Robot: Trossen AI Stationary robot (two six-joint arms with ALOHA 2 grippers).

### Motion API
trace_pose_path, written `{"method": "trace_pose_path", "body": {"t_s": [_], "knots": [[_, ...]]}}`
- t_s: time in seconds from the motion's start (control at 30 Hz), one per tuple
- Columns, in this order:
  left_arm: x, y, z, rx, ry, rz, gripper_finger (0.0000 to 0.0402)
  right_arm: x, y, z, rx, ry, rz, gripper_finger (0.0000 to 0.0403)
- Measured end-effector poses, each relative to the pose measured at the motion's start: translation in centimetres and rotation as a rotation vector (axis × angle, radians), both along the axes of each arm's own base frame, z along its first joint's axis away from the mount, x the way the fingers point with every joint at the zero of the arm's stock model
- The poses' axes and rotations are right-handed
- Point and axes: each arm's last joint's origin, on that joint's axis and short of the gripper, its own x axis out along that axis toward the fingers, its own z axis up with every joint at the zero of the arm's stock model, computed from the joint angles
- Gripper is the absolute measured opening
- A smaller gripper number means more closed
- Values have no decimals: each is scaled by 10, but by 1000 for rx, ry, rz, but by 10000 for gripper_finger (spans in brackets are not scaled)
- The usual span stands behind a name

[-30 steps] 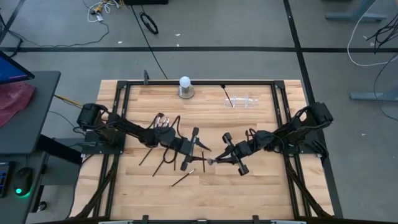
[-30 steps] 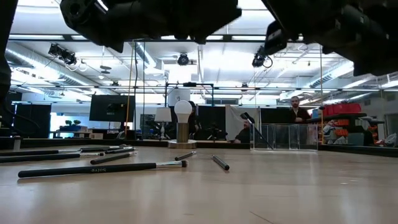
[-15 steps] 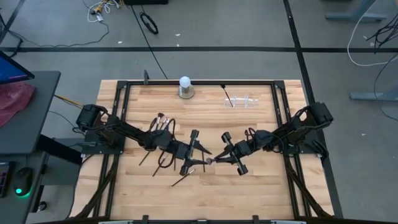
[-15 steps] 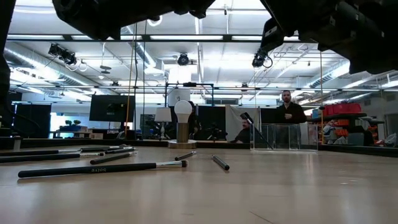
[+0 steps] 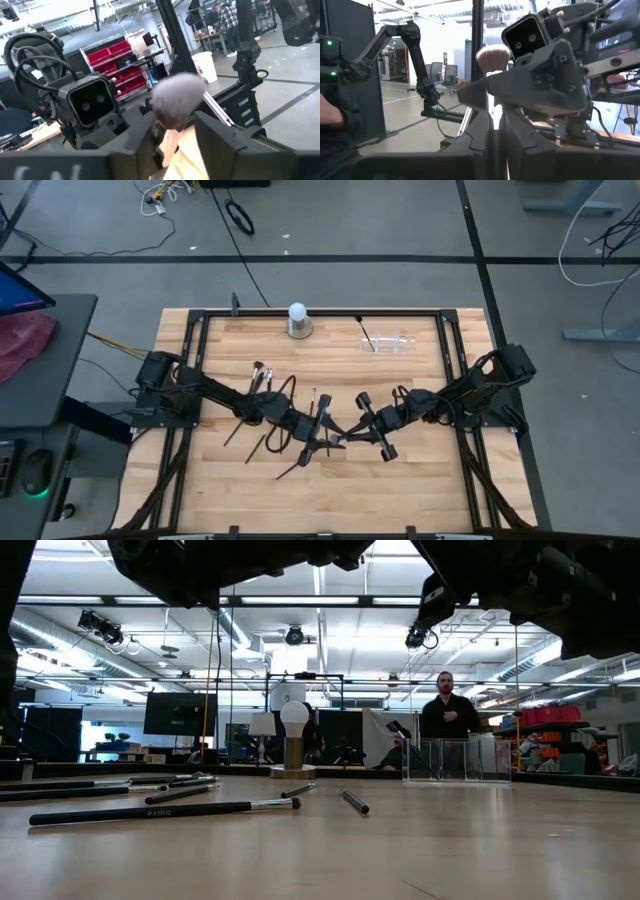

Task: Put items in baskets/containers
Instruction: Put the silver powder brush into the transparent organizer

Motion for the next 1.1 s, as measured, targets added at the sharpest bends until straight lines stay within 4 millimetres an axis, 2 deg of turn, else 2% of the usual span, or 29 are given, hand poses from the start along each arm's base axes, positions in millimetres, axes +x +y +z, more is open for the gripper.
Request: {"method": "trace_pose_path", "body": {"t_s": [0.17,0.3,0.47,0.63,0.77,0.93,1.1], "knots": [[0,1,1,3,1,-14,52,0,0,-2,1,28,-1,30],[0,1,-3,-30,46,-13,52,1,-1,-8,-3,87,-50,56],[0,10,-2,-128,143,122,52,-7,-9,-16,-38,166,-232,138],[0,24,0,-236,218,240,52,-13,-17,-17,-162,327,-438,232],[2,37,-1,-316,244,294,52,-12,-17,-9,-144,391,-527,274],[3,47,-4,-354,274,341,52,-5,-9,2,-146,408,-581,264],[3,48,-5,-352,284,348,53,2,-4,11,-139,412,-598,206]]}}
